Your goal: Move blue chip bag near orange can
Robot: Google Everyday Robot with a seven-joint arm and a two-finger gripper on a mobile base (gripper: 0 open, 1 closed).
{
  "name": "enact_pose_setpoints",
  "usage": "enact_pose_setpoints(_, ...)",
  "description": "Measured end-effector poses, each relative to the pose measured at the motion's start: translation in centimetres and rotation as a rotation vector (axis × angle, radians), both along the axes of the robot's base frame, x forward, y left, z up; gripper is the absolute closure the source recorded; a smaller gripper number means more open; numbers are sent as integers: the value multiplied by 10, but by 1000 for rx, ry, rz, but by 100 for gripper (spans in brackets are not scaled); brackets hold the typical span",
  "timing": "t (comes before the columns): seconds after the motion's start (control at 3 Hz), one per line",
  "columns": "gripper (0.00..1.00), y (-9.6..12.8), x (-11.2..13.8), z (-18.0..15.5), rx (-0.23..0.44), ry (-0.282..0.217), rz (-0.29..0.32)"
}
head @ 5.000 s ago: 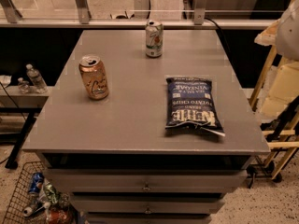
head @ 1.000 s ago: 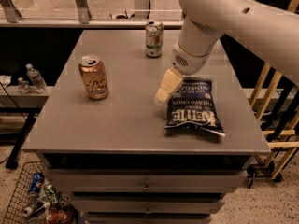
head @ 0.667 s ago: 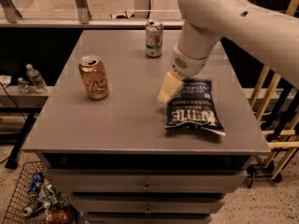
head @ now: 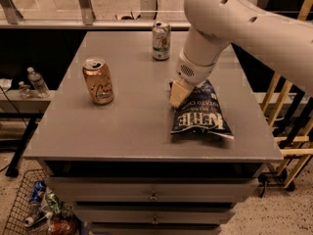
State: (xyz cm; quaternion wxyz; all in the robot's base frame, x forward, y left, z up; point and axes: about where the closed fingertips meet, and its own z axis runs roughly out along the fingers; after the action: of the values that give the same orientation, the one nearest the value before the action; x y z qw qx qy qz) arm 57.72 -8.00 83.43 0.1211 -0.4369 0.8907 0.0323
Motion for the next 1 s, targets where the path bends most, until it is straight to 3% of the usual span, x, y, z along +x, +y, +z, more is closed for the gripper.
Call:
enact_pose_setpoints(0.33, 85, 11, -1, 21, 59, -52, 59)
enact_pose_setpoints(0.67, 100, 24, -8, 64, 167, -159, 181)
enact_pose_setpoints(1.0, 100, 32, -24, 105, 272, -244, 309)
